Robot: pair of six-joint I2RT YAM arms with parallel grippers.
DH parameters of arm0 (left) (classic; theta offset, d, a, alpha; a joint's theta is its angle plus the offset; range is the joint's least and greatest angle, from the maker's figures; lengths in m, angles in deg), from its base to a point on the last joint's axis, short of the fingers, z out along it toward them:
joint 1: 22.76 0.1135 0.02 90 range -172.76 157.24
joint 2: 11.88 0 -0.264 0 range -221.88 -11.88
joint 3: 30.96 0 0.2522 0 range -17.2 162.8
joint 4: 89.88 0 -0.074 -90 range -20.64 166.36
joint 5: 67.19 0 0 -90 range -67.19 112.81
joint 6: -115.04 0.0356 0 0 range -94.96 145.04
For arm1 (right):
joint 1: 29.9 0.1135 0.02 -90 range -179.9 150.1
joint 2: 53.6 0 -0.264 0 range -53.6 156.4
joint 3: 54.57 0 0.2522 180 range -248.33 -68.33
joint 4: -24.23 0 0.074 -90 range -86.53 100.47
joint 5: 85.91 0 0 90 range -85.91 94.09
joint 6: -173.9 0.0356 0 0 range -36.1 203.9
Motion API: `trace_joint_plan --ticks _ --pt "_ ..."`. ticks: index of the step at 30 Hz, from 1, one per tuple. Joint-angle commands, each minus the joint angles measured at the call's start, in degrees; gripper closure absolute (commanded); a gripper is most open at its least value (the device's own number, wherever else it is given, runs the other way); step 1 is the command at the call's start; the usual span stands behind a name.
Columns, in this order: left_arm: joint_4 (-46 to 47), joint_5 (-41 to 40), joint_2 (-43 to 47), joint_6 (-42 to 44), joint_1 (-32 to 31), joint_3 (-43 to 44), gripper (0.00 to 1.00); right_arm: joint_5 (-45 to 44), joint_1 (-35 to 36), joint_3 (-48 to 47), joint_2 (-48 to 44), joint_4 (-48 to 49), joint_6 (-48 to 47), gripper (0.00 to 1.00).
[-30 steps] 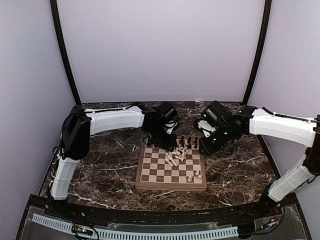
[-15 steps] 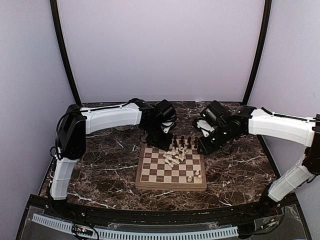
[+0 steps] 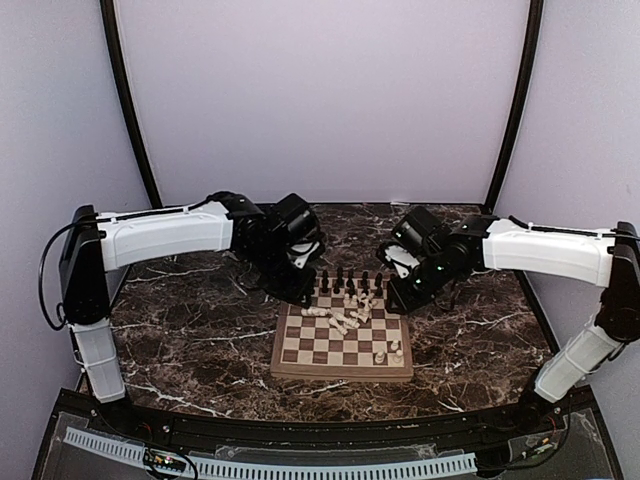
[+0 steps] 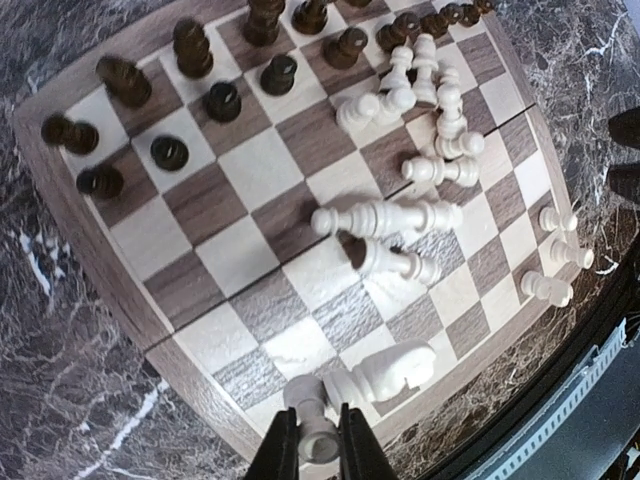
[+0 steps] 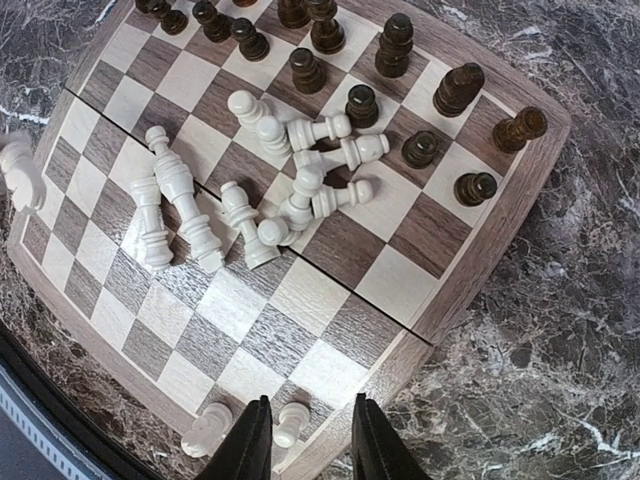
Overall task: Set up the chess pieces on the board
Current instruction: Pass from the left arm to the right
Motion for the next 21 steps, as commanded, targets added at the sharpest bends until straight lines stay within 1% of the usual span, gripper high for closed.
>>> trace_joint_plan --ticks 1,5,7,10,13,14,17,19,21 --pt "3.92 3.11 9.03 -3.14 -0.30 -11.09 0.92 1.54 -0.23 -2.00 0.68 1.45 -0.11 0.71" --pt "8.48 4.78 15.63 -5.02 -0.42 -19.96 0.92 2.95 -0.17 -2.11 1.15 1.92 -0.82 0.71" --pt "10.10 5.21 17.76 -5.93 -0.43 -22.34 0.92 5.10 -0.17 -1.94 1.41 3.10 -1.25 0.71" --pt "11.08 4.72 20.25 -8.03 -0.43 -23.41 0.92 10.45 -0.15 -2.76 2.00 5.31 -1.60 0.70" --pt "12.77 3.86 21.39 -9.98 -0.40 -23.21 0.92 16.49 -0.14 -4.64 2.82 8.48 -0.95 0.67" --pt "13.13 3.75 21.76 -10.81 -0.40 -23.03 0.92 19.27 -0.18 -5.30 3.23 10.00 -0.09 0.65" --pt "15.69 4.96 22.13 -12.79 -0.24 -22.25 0.92 23.40 -0.35 -6.94 4.25 14.72 3.25 0.62" --pt "18.59 6.42 22.62 -13.85 -0.17 -22.92 0.91 24.43 -0.66 -7.26 4.23 18.57 6.27 0.60" --pt "20.52 7.01 22.89 -14.97 0.16 -23.54 0.91 26.41 -1.23 -6.17 3.67 24.65 10.24 0.57"
